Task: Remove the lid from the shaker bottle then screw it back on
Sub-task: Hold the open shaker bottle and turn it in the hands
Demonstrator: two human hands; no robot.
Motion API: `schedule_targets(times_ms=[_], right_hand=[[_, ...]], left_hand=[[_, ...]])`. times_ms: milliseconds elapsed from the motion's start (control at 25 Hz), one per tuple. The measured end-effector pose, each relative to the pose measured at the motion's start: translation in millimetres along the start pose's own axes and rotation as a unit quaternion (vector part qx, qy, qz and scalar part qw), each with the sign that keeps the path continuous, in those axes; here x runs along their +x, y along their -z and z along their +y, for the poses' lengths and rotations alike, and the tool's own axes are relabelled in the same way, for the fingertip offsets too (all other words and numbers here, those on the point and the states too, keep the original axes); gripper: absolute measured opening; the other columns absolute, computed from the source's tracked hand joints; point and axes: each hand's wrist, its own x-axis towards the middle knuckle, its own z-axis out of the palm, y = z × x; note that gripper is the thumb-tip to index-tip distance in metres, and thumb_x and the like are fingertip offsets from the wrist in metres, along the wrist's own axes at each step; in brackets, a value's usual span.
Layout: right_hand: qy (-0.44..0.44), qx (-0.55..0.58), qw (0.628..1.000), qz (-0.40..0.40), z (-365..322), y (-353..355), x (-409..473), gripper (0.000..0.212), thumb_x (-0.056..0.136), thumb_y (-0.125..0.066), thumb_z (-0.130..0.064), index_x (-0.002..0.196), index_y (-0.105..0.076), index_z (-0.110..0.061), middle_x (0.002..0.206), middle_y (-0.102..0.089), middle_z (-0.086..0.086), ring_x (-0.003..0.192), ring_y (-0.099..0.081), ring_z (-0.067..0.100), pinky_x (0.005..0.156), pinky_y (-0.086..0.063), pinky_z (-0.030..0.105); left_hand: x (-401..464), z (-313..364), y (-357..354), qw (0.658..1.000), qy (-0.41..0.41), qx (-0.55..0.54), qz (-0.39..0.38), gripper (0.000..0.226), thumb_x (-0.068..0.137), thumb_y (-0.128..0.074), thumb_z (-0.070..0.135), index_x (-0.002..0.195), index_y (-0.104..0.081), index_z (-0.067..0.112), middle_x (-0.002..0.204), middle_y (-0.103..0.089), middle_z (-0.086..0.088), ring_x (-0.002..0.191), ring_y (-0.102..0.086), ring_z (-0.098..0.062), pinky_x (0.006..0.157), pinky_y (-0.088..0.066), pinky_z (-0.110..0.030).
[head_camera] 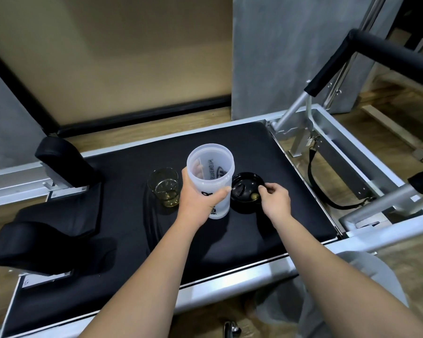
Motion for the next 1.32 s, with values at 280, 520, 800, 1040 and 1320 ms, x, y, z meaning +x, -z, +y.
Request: schedule_targets(times_ms=[280, 520, 800, 1040, 1320], right_hand=[[0.379, -0.251, 0.882, -0.123, -17.8, -0.4, -50.1, 0.082, 0.082, -0.075, -0.041, 0.152, -0.037, -0.026, 0.155, -0.040, 0.001, 0.133, -0.038, 0.026, 0.106, -0.033, 0.046], [0.283, -0.011, 0.916, -0.285, -41.8, -25.6, -79.9, 0.093, 0.059, -0.098, -0.057, 0.121, -0.031, -0.072, 0.122, -0.053, -0.042, 0.118, -0.058, -0.010, 0.090, -0.056, 0.024], [0.268, -0.057, 0.927, -0.255, -41.8, -42.8, -86.1, 0.090, 0.051, -0.095, -0.061, 0.119, -0.037, -0.053, 0.112, -0.066, -0.021, 0.099, -0.067, -0.007, 0.082, -0.060, 0.035], [0.264, -0.090, 0.924, -0.261, -43.4, -34.7, -85.6, 0.090, 0.053, -0.092, -0.055, 0.122, -0.035, -0.052, 0.114, -0.064, -0.018, 0.094, -0.065, -0.013, 0.072, -0.056, 0.024], [0.289, -0.131, 0.912, -0.259, -58.3, -25.4, -84.0, 0.089, 0.054, -0.090, -0.052, 0.123, -0.033, -0.049, 0.115, -0.059, -0.017, 0.098, -0.064, 0.003, 0.069, -0.053, 0.025]], left_hand=[[-0.9, 21.0, 3.9, 0.999, 0.027, -0.031, 0.006, 0.090, 0.067, -0.101, 0.025, 0.139, -0.047, 0.033, 0.133, -0.059, 0.023, 0.114, -0.055, 0.026, 0.098, -0.046, -0.018], [-13.5, 45.8, 19.3, 0.987, 0.075, -0.117, 0.075, 0.084, 0.068, -0.099, 0.031, 0.138, -0.054, 0.022, 0.131, -0.069, 0.006, 0.117, -0.069, -0.008, 0.095, -0.058, -0.032], [-22.7, 44.6, 33.9, 0.968, 0.170, -0.163, 0.084, 0.077, 0.079, -0.094, 0.037, 0.139, -0.048, 0.020, 0.132, -0.067, 0.004, 0.117, -0.067, -0.013, 0.095, -0.058, -0.037], [-33.6, 27.8, 25.7, 0.961, 0.187, -0.188, 0.078, 0.075, 0.079, -0.094, 0.028, 0.140, -0.051, 0.023, 0.131, -0.070, 0.003, 0.118, -0.069, -0.017, 0.090, -0.061, -0.037], [-33.8, 25.7, 16.1, 0.937, 0.218, -0.259, 0.090, 0.072, 0.082, -0.092, 0.032, 0.143, -0.053, 0.031, 0.128, -0.073, 0.005, 0.118, -0.071, -0.019, 0.098, -0.062, -0.049]])
